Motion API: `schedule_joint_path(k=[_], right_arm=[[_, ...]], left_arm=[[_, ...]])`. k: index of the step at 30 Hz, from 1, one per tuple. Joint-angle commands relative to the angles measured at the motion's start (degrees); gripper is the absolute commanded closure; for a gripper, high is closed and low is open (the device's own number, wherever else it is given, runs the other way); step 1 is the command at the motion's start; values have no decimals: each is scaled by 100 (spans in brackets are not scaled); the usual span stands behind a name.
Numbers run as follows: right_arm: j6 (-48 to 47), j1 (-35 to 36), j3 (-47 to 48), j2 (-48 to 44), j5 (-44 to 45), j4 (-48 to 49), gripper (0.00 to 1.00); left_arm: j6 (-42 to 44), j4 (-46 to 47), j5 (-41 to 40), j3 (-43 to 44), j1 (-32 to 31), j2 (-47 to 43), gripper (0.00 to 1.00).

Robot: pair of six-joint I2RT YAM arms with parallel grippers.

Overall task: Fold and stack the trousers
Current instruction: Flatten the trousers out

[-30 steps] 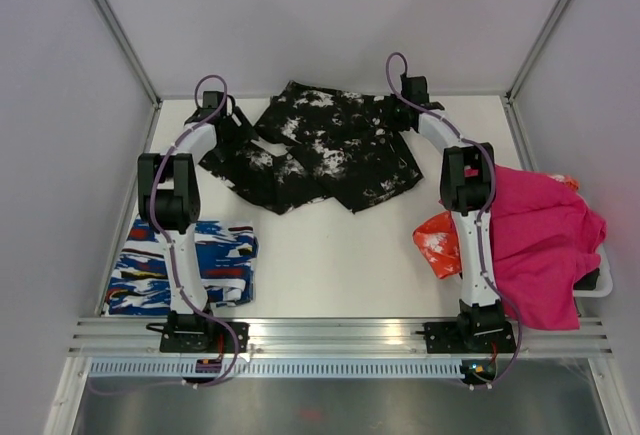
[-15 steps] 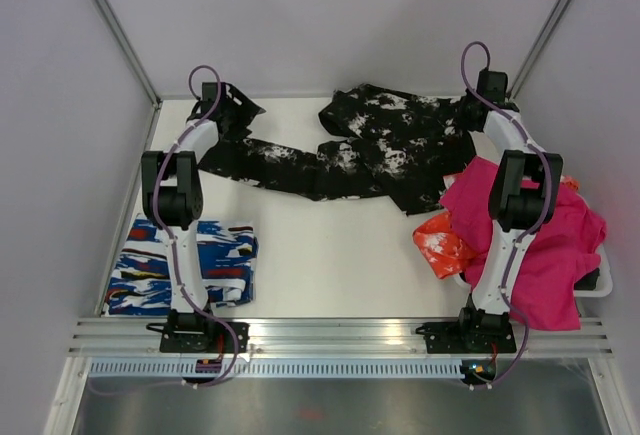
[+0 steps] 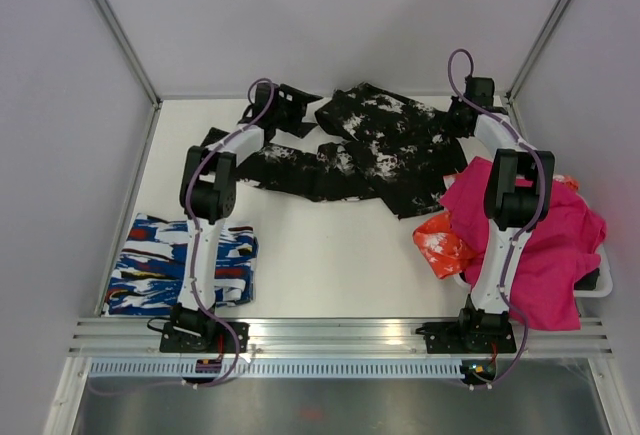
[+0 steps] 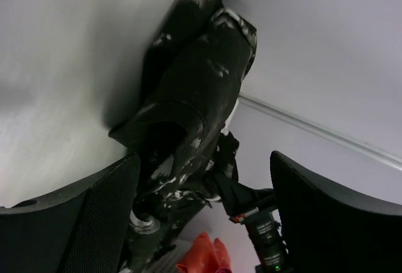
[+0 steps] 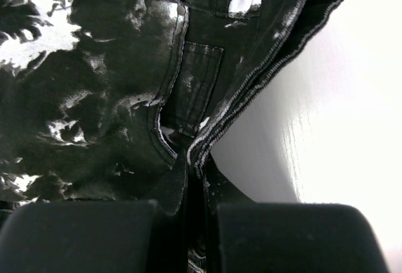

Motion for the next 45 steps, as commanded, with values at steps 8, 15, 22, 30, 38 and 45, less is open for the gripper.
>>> schedule_joint_path(k=[8, 15, 22, 30, 38, 45], right_arm=[[55, 76, -377, -385, -322, 465, 100], [-59, 76, -482, -456, -445, 491, 100], [-262, 67, -280, -368, -420, 245, 100], [-332, -30, -122, -464, -77, 61, 100], [-297, -302, -271, -938, 398, -203, 100], [-192, -373, -386, -957, 451, -28, 100]], left_arm=[[-2705, 794, -1172, -49, -458, 561, 10], [-2700, 1281, -2111, 737, -450, 1280, 11], [-2884, 999, -2482, 2744, -582, 2503, 34], [-672, 1366, -2720, 1876, -100, 1329, 98], [5245, 1480, -3230, 541, 87, -1527, 98], [8945, 596, -2623, -328, -965, -2760, 58]])
